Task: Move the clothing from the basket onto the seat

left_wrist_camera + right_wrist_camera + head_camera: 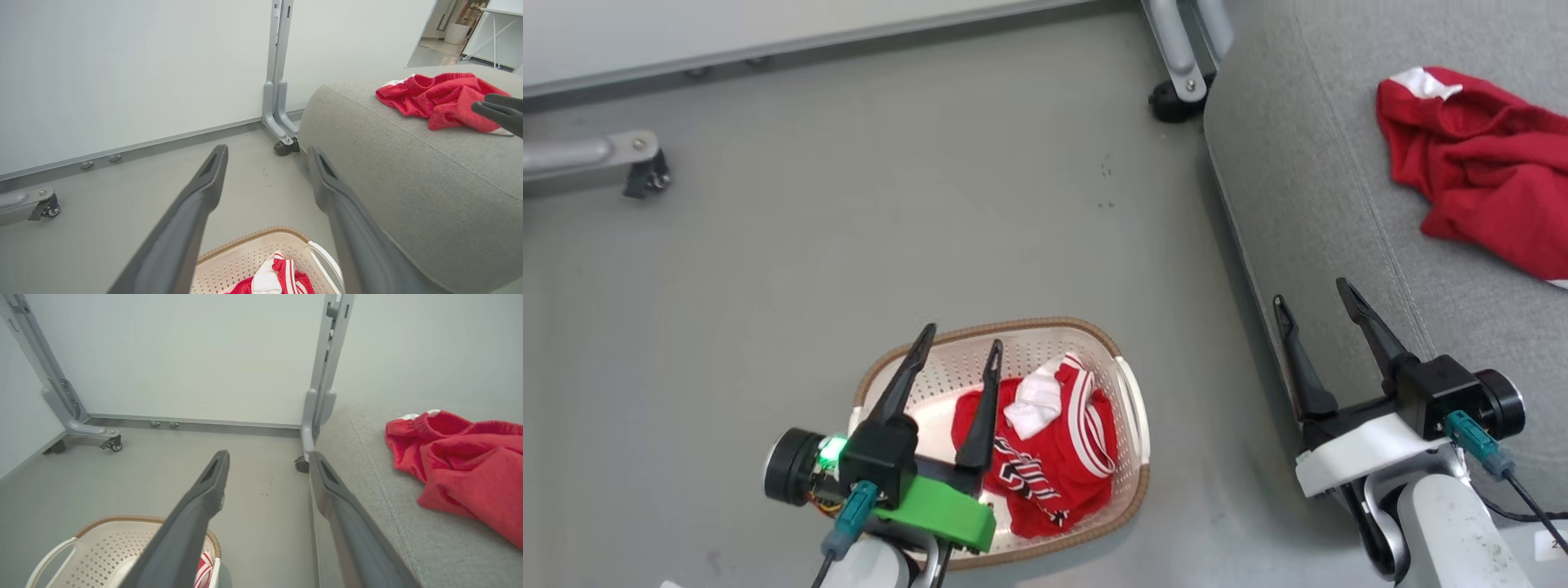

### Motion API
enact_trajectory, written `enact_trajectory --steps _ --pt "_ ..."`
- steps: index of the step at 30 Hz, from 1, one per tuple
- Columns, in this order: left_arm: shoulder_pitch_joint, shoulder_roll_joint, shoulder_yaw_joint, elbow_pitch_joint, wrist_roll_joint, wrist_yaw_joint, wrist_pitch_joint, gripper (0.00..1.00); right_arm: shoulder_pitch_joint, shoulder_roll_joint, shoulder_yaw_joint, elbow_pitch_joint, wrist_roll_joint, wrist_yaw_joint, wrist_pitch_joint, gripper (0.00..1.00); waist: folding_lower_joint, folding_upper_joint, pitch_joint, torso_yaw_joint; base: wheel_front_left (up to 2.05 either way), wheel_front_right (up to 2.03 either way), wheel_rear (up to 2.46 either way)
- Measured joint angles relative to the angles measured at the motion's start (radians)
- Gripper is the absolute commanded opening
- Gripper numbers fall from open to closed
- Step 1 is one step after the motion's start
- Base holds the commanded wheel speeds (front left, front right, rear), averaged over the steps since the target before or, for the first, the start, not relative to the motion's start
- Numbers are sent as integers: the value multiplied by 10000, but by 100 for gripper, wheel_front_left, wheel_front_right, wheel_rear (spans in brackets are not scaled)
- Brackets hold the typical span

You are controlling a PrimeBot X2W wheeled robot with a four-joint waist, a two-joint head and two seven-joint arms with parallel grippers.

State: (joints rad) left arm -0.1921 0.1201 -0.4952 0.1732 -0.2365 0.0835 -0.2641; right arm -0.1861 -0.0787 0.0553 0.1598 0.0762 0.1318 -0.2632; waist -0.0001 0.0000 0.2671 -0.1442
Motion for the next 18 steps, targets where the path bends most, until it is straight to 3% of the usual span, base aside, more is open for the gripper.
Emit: enact_trajectory --steps 10,18 --pt "1872 -313 2023 -1335 479 226 0 100 1096 84 234 -1492 652 -2 -2 100 0 0 -1873 771 0 0 0" --pt "3172 -543 3195 -2161 794 -366 0 100 2154 165 134 -1655 917 -2 0 100 0 0 -2893 940 0 0 0"
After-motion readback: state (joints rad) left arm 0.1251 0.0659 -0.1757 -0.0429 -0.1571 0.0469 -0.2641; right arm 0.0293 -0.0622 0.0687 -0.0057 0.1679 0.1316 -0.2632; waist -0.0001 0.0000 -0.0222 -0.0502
